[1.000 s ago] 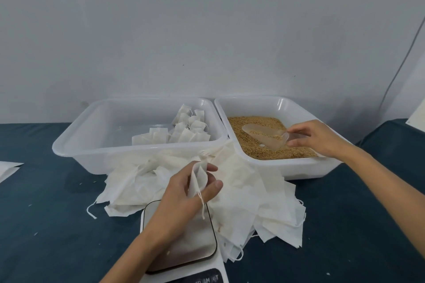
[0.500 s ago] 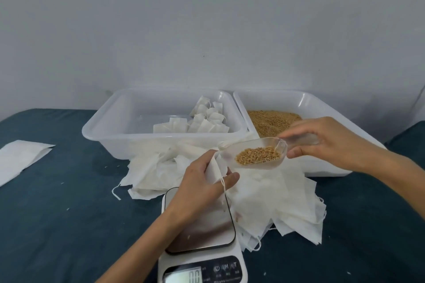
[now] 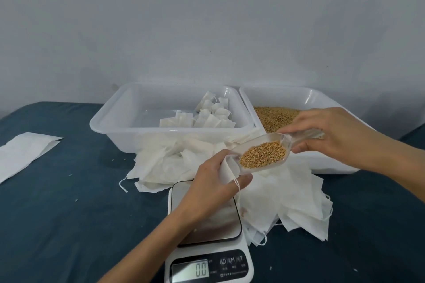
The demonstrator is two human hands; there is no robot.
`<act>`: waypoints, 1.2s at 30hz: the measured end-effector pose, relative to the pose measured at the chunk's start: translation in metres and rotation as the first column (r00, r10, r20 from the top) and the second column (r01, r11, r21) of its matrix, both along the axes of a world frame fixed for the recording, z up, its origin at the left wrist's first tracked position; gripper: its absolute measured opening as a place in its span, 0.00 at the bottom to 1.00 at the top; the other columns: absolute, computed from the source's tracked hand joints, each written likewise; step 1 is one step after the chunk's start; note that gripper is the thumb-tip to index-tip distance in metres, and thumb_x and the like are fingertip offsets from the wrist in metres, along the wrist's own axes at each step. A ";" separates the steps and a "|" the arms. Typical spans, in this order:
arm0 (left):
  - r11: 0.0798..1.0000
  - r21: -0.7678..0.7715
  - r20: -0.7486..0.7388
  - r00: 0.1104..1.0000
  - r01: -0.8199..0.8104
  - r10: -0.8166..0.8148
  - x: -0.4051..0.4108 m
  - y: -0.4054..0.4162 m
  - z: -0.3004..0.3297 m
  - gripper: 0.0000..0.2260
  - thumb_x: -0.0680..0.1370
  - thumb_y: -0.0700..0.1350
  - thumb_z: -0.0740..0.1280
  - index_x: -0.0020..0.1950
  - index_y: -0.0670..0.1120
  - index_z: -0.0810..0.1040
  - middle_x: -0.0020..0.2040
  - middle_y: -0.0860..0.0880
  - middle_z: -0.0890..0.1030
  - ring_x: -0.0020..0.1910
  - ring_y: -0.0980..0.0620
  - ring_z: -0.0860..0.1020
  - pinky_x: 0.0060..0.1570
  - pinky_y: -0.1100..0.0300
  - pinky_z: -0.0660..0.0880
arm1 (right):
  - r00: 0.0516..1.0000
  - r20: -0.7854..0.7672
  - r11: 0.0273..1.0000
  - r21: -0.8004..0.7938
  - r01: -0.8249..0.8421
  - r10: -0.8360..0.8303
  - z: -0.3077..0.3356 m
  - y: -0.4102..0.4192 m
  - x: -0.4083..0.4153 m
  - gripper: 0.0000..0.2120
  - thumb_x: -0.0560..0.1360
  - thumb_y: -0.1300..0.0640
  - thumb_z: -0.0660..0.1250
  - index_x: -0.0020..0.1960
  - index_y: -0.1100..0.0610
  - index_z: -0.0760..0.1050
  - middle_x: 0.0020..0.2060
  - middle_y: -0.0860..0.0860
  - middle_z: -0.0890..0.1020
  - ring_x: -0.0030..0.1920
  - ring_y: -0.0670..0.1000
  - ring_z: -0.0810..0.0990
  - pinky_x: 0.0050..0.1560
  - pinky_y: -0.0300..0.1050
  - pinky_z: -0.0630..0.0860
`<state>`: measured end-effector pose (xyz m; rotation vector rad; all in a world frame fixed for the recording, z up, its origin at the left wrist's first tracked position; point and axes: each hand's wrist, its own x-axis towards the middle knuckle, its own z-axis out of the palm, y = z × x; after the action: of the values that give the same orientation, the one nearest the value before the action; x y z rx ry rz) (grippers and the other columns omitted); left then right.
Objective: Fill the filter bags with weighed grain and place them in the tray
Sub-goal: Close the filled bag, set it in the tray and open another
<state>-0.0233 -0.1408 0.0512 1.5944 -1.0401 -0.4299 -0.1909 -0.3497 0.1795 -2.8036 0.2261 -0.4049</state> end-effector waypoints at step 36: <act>0.994 -0.097 -0.232 0.970 0.051 -0.073 -0.005 0.004 0.007 0.17 0.69 0.53 0.79 0.56 0.55 0.81 0.49 0.55 0.86 0.48 0.57 0.83 0.48 0.66 0.77 | 0.997 0.079 0.937 -0.347 0.031 -0.003 0.014 0.021 0.011 0.12 0.72 0.51 0.76 0.55 0.43 0.82 0.45 0.34 0.78 0.50 0.44 0.75 0.63 0.44 0.60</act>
<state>-0.0279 -0.1372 0.0586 1.3954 -0.9165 -0.5914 -0.1799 -0.3285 0.1937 -3.1253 0.1761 -0.6103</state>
